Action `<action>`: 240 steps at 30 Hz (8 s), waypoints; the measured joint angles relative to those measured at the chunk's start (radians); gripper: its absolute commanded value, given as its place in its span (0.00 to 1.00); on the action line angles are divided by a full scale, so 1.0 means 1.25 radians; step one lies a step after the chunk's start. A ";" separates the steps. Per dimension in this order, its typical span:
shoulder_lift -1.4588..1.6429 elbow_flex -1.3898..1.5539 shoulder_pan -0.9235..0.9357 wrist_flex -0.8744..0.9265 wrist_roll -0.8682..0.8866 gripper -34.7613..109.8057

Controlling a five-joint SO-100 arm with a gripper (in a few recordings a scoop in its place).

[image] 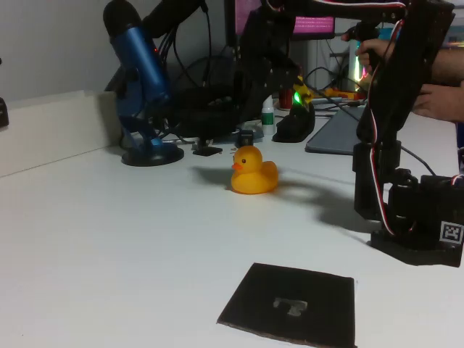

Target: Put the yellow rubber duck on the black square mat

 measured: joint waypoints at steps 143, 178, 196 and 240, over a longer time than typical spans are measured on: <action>-0.520 -0.437 0.065 0.550 -0.093 0.56; -0.544 -0.433 -0.005 0.550 -0.093 0.56; -0.622 -0.434 -0.001 0.550 -0.094 0.56; -0.631 -0.433 0.000 0.525 -0.096 0.37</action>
